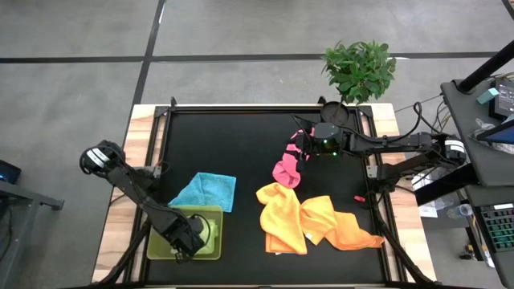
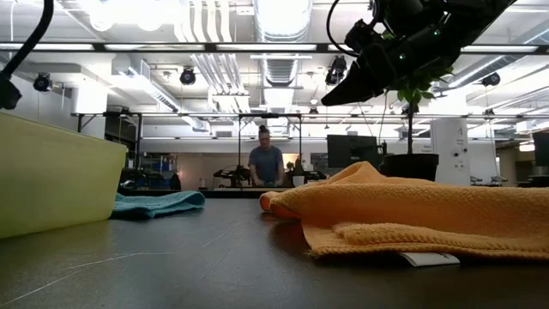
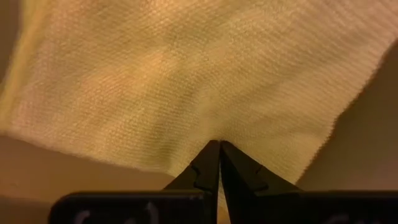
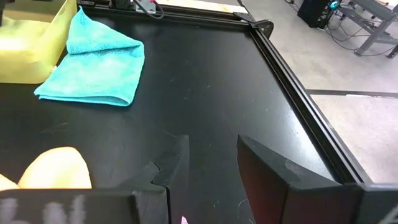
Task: Fold microfiber towels
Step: Put the folded green microfiber towel into the yellow bin
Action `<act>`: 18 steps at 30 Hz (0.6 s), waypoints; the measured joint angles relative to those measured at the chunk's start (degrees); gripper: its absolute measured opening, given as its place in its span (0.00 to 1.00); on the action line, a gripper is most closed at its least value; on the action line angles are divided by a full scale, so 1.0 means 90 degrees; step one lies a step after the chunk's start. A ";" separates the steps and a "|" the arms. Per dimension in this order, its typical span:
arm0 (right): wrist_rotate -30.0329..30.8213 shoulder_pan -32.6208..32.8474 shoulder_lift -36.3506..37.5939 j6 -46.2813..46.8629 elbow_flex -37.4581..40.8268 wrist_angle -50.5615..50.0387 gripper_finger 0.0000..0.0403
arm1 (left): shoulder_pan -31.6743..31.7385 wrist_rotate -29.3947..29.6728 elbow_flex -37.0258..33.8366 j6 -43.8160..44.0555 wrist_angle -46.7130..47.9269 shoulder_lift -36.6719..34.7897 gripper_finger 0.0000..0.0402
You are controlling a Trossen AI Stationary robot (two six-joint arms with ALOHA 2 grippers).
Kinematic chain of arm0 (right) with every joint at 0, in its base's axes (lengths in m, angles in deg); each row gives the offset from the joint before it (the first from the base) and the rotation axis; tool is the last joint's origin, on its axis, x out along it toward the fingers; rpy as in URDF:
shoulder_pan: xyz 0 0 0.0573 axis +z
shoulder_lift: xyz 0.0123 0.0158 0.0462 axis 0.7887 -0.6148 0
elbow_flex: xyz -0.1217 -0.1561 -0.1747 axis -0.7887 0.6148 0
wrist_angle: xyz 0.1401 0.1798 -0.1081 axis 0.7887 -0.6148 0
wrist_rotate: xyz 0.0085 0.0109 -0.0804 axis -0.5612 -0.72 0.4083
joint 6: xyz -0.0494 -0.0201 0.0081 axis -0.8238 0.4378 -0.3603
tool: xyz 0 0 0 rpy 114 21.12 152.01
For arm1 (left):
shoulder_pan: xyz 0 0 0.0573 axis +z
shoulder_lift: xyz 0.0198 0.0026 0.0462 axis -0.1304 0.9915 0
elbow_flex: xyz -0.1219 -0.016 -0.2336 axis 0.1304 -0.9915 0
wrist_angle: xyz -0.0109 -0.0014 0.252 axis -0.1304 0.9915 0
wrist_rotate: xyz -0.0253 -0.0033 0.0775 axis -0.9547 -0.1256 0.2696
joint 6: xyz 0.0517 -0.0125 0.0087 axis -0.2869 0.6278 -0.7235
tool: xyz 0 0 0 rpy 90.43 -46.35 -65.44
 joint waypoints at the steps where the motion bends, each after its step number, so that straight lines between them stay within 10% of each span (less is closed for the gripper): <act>1: 0.0000 0.0000 0.0000 0.0000 0.0000 0.0000 0.32 | 0.0000 -0.0008 0.0041 0.0002 0.0094 0.0000 0.00; 18: 0.0002 0.0000 0.0000 0.0000 0.0000 0.0000 0.32 | -0.0002 -0.0193 0.0176 -0.0315 -0.0094 -0.0124 0.00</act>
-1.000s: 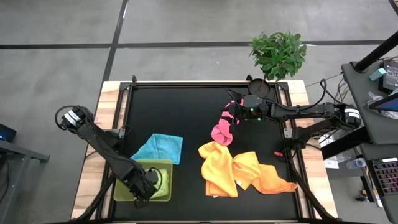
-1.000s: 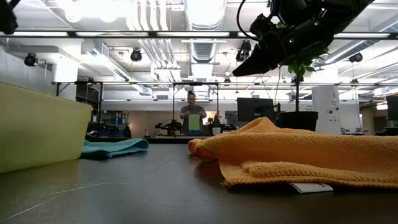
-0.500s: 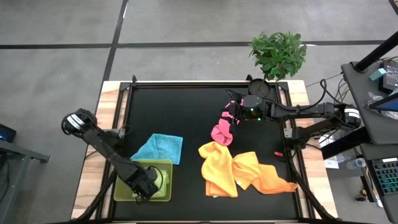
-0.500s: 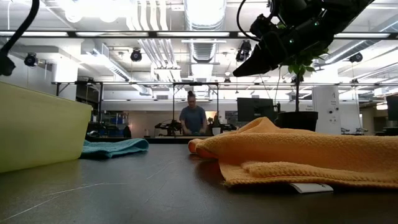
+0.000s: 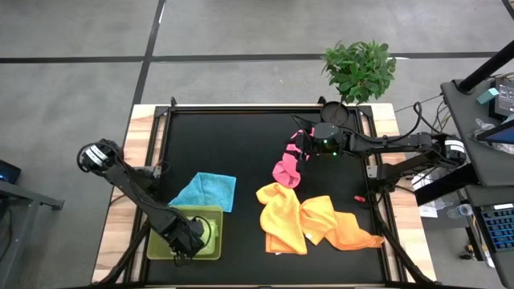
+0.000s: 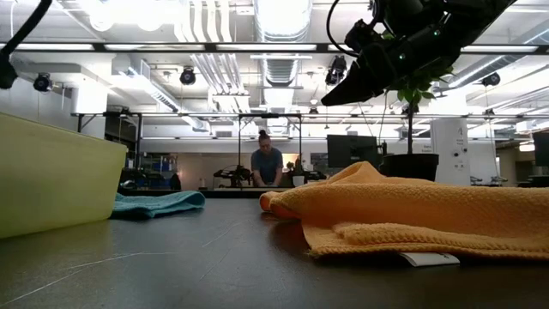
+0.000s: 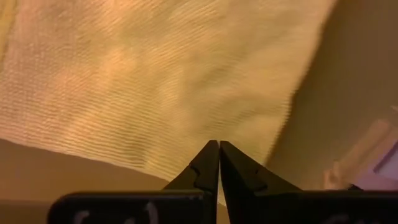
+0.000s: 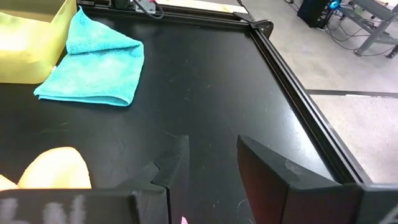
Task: Fold microfiber towels
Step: Put the folded green microfiber towel into the yellow bin, then fold the blue microfiber towel
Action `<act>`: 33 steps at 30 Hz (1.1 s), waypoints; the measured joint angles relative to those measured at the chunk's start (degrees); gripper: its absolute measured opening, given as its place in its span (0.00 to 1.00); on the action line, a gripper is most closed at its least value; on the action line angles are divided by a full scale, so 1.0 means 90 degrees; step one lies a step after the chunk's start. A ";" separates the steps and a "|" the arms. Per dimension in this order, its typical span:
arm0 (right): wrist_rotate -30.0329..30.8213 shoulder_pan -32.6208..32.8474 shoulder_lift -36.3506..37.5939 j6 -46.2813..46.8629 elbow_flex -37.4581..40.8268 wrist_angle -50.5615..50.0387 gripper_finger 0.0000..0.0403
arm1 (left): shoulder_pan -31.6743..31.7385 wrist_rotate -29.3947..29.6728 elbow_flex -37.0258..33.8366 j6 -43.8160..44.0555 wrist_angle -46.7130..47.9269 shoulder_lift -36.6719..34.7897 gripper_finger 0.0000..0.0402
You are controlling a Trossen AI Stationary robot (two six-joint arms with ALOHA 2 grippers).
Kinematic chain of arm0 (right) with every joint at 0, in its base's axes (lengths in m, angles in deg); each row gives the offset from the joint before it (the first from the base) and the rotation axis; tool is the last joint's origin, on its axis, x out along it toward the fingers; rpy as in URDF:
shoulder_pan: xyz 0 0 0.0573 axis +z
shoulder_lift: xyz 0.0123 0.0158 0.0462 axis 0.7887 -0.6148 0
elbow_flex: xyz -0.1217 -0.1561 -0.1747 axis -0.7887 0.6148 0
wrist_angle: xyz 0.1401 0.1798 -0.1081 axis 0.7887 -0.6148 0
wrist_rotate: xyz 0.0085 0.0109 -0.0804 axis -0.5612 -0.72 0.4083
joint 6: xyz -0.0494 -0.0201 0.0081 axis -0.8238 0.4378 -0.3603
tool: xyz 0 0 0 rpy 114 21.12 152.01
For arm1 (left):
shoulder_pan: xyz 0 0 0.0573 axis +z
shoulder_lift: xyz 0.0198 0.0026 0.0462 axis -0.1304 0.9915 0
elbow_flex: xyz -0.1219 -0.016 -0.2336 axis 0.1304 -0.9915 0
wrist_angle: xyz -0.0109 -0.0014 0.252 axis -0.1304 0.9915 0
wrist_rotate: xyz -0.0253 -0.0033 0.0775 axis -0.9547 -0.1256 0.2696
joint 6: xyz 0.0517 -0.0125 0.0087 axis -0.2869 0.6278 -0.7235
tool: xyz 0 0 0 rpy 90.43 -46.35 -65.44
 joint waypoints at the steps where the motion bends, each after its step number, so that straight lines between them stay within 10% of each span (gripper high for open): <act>1: 0.0000 0.0002 0.0000 0.0000 0.0000 0.0001 0.32 | 0.0002 0.0000 -0.0072 0.0014 -0.0008 0.0000 0.00; 12: 0.0000 0.0002 0.0000 0.0001 0.0000 0.0001 0.32 | 0.0421 -0.0083 0.0130 0.0087 -0.0009 -0.0293 0.00; 20: 0.0034 0.0002 0.0000 0.0000 0.0000 0.0001 0.32 | 0.1597 0.1241 0.0465 -0.2375 0.0066 -0.0837 0.00; 33: 0.0039 0.0001 0.0000 0.0311 0.0000 0.0004 0.32 | 0.5789 0.2671 -0.0613 -0.4196 0.0880 -0.1651 0.00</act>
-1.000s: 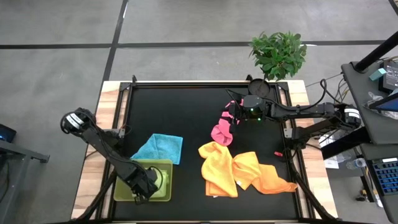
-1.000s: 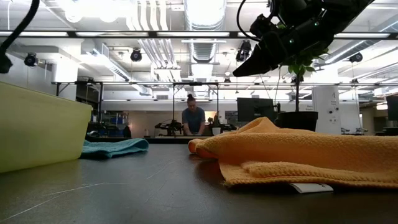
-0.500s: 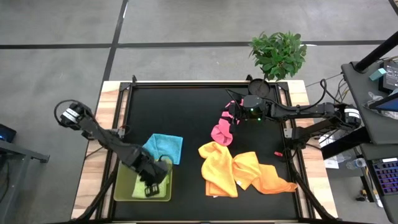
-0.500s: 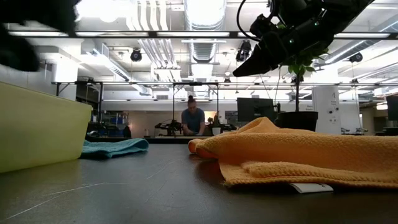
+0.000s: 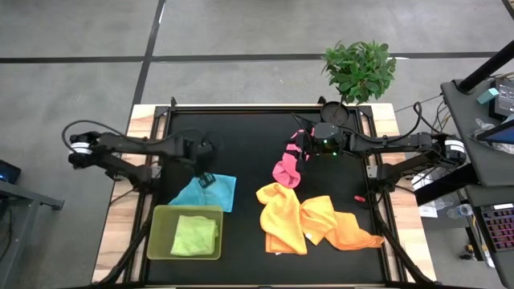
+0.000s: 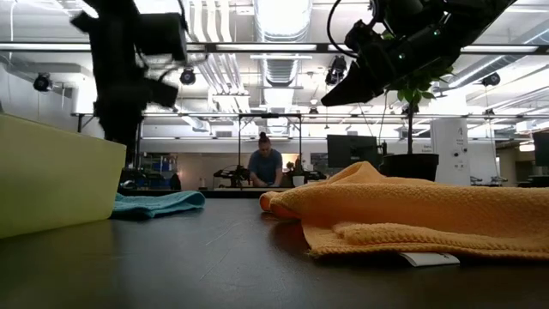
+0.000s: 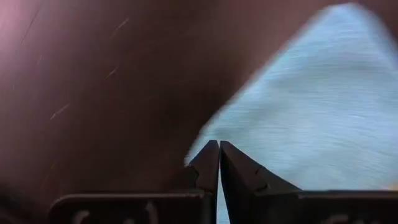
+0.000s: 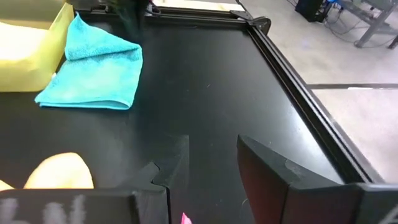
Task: Fold microfiber towels
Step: Fold the blue microfiber towel
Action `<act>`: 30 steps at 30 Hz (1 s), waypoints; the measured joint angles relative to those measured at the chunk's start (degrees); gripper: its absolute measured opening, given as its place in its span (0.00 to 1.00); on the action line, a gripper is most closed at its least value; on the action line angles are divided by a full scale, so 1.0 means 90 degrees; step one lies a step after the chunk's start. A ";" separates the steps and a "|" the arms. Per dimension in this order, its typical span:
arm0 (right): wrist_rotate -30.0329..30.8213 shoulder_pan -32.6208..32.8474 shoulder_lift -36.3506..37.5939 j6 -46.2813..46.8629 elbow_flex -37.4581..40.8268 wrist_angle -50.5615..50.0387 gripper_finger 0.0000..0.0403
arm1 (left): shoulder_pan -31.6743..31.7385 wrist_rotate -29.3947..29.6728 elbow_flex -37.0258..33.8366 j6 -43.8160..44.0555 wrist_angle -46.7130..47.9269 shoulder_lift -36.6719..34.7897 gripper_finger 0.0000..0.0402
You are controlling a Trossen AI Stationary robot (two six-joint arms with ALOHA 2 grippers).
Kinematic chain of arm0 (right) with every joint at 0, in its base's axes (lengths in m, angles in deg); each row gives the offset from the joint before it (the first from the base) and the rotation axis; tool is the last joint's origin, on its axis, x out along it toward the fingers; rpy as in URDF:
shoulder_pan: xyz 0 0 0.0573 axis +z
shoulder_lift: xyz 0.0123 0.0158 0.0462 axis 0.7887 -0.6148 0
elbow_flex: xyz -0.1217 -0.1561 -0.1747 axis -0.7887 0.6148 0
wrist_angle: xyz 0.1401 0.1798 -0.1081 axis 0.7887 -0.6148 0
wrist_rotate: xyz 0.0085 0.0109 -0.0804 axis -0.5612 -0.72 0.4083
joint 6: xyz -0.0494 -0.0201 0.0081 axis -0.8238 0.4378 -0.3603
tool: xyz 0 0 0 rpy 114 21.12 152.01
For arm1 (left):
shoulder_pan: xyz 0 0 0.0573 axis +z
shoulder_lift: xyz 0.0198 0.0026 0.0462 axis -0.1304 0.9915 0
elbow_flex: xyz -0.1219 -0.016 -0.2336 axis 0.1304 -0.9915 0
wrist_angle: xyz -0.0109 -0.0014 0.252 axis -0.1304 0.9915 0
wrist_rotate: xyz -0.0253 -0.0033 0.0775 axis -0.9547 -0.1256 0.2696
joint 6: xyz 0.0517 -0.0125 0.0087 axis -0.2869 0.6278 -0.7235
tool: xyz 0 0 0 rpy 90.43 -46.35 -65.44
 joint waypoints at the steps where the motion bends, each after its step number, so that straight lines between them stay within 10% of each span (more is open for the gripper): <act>1: 0.0000 0.0001 0.0000 0.0073 0.0000 -0.0001 0.32 | 0.0191 -0.0046 -0.0102 -0.0056 -0.0034 0.0004 0.01; 18: 0.0000 0.0004 -0.0064 0.0435 0.0000 -0.0002 0.32 | 0.0656 -0.0435 -0.0866 0.0615 -0.0561 0.0515 0.50; 30: 0.0014 -0.0013 -0.0698 0.0317 0.0000 0.0346 0.32 | 0.0711 -0.0607 -0.0785 -0.0747 -0.1284 0.0794 0.31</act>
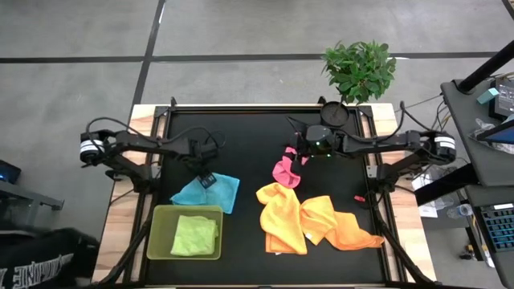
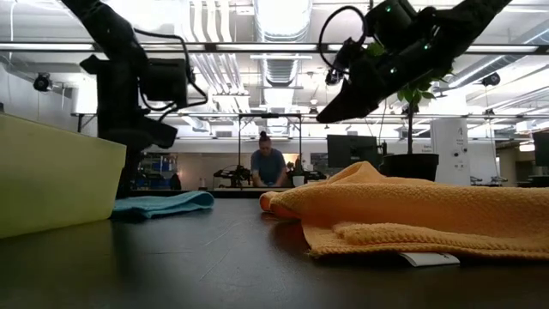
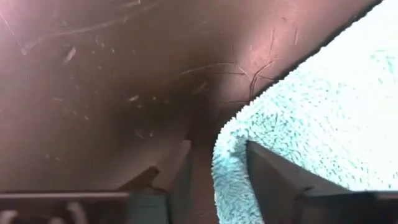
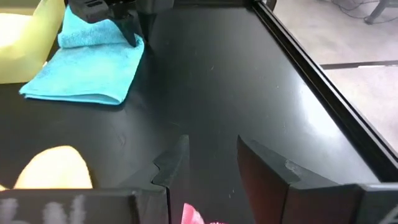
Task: Fold microfiber towels
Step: Fold the blue microfiber towel
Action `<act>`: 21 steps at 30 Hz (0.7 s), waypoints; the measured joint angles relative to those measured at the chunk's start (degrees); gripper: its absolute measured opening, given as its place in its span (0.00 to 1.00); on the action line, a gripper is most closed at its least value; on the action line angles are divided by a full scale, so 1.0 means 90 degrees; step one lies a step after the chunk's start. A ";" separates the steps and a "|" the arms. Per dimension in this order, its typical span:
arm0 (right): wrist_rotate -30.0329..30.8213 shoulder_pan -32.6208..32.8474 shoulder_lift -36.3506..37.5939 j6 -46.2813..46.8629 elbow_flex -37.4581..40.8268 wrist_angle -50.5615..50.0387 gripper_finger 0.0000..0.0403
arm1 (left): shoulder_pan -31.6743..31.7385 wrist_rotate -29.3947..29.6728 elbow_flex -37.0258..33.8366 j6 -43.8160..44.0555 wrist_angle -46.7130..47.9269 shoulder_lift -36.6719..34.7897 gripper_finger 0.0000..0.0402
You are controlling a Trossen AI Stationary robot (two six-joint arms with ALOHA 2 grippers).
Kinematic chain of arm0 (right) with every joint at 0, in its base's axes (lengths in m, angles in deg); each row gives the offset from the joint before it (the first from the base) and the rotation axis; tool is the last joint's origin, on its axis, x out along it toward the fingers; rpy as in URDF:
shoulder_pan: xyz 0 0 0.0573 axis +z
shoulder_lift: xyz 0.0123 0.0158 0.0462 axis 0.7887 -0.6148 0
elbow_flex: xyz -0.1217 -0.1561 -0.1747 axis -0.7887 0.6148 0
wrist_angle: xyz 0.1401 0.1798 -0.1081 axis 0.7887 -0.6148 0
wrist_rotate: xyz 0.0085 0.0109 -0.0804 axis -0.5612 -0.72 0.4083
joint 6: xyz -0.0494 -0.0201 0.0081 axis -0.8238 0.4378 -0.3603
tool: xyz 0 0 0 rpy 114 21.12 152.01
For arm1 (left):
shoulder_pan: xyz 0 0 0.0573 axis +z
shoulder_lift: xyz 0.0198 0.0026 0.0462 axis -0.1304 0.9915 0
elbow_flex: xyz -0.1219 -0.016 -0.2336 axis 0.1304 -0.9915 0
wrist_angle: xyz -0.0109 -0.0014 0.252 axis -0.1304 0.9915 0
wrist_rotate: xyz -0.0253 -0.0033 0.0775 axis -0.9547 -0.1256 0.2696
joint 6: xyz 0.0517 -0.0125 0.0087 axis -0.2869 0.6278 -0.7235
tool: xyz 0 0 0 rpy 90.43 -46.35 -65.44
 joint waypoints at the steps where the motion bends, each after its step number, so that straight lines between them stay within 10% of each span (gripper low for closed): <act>1: 0.0003 0.0000 -0.0078 -0.0024 0.0000 0.0093 0.32 | 0.0021 0.0003 0.0040 -0.0115 -0.0002 -0.0002 0.26; 5: 0.0002 0.0000 -0.0460 -0.0002 0.0000 0.0519 0.32 | 0.0114 0.0251 0.0303 -0.0524 -0.0151 -0.0031 0.05; 11: 0.0000 0.0002 -0.0831 0.0377 -0.0157 0.0738 0.32 | 0.0126 0.0978 0.0986 -0.1470 -0.0509 -0.0287 0.01; 21: -0.0011 0.0017 -0.0803 0.0543 -0.0253 0.0608 0.32 | -0.0341 -0.0633 0.0932 -0.3060 -0.0961 -0.0491 0.01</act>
